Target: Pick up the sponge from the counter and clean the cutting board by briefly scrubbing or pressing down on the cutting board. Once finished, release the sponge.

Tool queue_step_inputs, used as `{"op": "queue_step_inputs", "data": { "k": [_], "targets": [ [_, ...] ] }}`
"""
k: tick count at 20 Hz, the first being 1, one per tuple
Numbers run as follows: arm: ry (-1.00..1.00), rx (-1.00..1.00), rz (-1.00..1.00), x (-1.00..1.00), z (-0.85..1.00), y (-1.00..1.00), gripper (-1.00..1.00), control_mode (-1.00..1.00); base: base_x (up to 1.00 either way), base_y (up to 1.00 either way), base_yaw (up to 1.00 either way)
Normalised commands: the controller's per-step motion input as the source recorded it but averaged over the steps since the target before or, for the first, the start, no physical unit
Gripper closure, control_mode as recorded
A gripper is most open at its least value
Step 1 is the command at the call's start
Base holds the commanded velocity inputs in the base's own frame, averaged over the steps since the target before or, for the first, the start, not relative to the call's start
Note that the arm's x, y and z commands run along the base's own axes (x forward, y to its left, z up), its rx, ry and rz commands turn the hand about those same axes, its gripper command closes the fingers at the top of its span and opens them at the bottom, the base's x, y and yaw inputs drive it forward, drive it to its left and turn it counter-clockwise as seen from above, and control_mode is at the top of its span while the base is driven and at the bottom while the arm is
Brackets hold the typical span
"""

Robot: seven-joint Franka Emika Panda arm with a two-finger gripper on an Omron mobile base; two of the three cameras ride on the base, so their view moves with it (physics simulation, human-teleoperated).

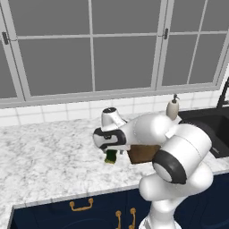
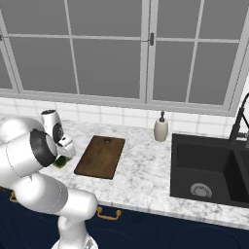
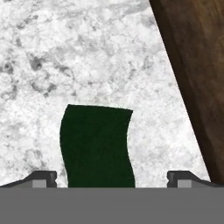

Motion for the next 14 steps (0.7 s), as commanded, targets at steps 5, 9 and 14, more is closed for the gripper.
{"op": "queue_step_inputs", "data": {
  "k": [5, 9, 14],
  "targets": [
    [0.00, 0.00, 0.00, 0.02, -0.19, 0.00, -1.00, -1.00, 0.00, 0.00, 0.00],
    [0.00, 0.00, 0.00, 0.10, -0.13, 0.01, -1.00, -1.00, 0.00, 0.00, 0.00],
    [-0.01, 0.01, 0.00, 0.13, -0.13, 0.06, -1.00, -1.00, 0.00, 0.00, 0.00]
  ]
}}
